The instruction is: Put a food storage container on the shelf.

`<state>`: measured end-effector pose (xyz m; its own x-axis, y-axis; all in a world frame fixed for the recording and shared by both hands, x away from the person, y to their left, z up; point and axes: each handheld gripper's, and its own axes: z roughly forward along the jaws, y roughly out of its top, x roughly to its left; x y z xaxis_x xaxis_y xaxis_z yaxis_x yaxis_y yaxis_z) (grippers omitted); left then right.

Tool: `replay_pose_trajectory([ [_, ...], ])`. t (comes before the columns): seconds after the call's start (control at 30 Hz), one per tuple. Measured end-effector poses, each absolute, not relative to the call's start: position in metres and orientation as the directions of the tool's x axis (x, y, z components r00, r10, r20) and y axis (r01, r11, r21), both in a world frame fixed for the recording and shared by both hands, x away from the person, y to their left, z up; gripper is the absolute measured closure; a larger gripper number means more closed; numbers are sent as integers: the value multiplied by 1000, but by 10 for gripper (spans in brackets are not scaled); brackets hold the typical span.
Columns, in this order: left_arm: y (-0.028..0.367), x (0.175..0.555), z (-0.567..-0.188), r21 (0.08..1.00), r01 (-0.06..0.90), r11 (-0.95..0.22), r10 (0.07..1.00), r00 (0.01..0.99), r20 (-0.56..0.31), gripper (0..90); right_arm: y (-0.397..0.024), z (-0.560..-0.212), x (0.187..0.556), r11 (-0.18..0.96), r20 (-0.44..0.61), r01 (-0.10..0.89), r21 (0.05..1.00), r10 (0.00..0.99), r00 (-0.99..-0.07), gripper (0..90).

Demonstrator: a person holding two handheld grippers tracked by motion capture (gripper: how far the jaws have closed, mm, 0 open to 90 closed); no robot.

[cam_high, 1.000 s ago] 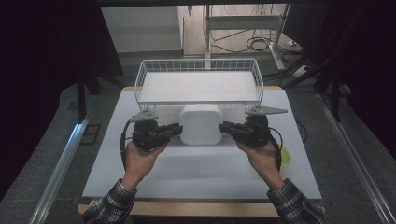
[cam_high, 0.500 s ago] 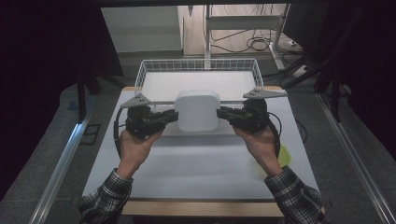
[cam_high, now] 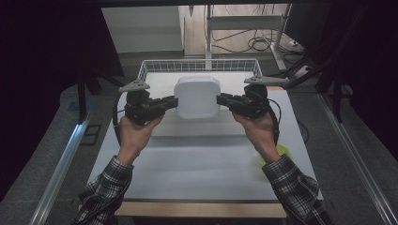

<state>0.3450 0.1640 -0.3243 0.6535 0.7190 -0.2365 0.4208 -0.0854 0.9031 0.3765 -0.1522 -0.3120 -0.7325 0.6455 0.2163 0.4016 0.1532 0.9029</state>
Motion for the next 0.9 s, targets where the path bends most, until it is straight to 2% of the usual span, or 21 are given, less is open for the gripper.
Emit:
replay_pose_trajectory([
  [0.33,163,368,-312,901,429,-71,726,641,-249,792,-151,-303,401,124,244,422,898,659,-711,778],
  [0.9,163,399,-323,887,462,-22,727,617,-303,762,-146,-307,430,95,273,456,885,686,-674,761],
])
